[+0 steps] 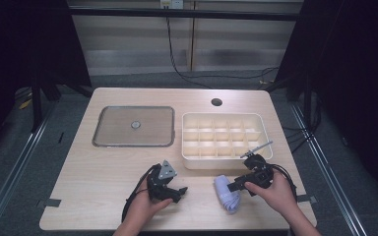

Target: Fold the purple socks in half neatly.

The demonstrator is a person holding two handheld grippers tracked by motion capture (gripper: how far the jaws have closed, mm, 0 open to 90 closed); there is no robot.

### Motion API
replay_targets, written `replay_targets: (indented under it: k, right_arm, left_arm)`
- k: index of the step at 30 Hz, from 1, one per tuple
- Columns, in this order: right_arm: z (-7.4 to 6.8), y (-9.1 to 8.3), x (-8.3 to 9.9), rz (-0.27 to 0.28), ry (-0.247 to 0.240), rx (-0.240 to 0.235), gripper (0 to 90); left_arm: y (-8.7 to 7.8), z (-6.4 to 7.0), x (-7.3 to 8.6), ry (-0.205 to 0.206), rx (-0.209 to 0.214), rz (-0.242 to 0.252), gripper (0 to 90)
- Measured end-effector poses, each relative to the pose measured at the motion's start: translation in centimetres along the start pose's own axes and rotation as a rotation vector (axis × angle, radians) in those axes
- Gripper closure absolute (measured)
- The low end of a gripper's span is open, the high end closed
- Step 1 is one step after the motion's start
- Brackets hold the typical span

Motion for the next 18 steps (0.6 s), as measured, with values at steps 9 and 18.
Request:
replay_targets:
  k: [9, 18]
  right_arm:
    - [0.1, 1.2, 0.3, -0.044, 0.027, -0.008, 52.4]
    - [0.4, 2.2, 0.3, -0.117, 0.088, -0.052, 54.8]
  left_arm:
    - [0.1, 0.0, 0.0, -0.003, 0.003, 0.003, 19.3]
    - [0.1, 0.0, 0.0, -0.004, 0.003, 0.004, 19.3]
Point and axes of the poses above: each handheld gripper's, and its own axes: y roughly forward along the jaws, x roughly out of its underside, z roughly to its right, the point moved 4 cm from there along y, roughly forward along the jaws, and after that the axes turned 15 degrees about x, right-handed, at the moved point
